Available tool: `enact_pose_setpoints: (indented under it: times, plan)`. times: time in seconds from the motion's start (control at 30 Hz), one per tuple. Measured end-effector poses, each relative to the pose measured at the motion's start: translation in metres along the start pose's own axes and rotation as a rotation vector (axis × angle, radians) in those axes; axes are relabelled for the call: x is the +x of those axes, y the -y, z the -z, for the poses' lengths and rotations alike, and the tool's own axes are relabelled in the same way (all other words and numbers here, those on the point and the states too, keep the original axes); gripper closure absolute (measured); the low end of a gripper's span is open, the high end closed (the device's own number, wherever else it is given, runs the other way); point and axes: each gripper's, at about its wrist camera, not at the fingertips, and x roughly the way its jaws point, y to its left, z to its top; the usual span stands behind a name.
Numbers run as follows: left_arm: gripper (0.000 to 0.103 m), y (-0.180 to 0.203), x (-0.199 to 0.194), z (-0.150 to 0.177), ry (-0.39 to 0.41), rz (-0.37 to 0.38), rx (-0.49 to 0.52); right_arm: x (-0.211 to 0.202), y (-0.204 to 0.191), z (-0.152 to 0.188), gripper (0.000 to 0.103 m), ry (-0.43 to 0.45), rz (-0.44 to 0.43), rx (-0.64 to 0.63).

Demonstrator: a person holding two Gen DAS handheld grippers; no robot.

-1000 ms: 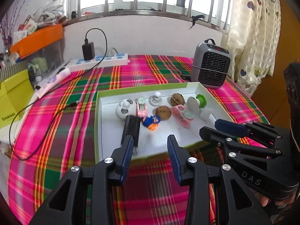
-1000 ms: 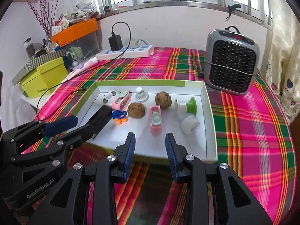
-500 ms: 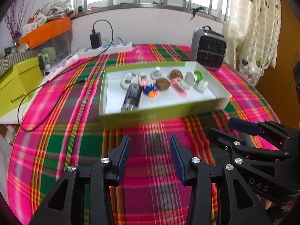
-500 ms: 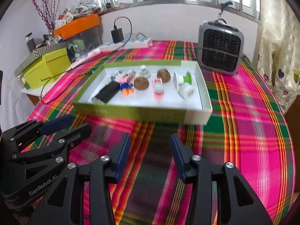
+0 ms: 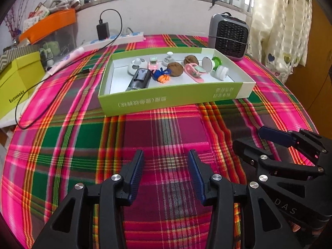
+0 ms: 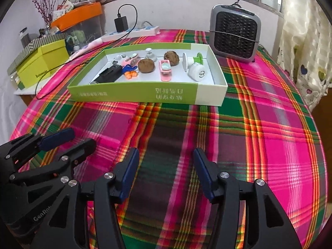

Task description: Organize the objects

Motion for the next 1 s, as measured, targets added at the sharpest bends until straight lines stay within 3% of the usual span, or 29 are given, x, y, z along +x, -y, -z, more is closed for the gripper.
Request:
enact_pose_setpoints:
  times: [0.27,0.63,1.0]
  plan:
    - [0.06,0.0051,0.0019,-0.0005,-0.007,-0.031,0.023,-0.0007,0.0012,0.0015,0.048,0.003,0.04,-0.003]
    - [0.057,0.0052,0.0026,-0.0003,-0.008,-0.029,0.007,0.0005,0.0077,0.0012,0.037,-0.004,0.062,0.022]
    - [0.057,0.0056,0.0024,-0.0004,-0.008,-0.028,0.006,0.0007,0.0082,0.0019,0.037,-0.003,0.061,0.024]
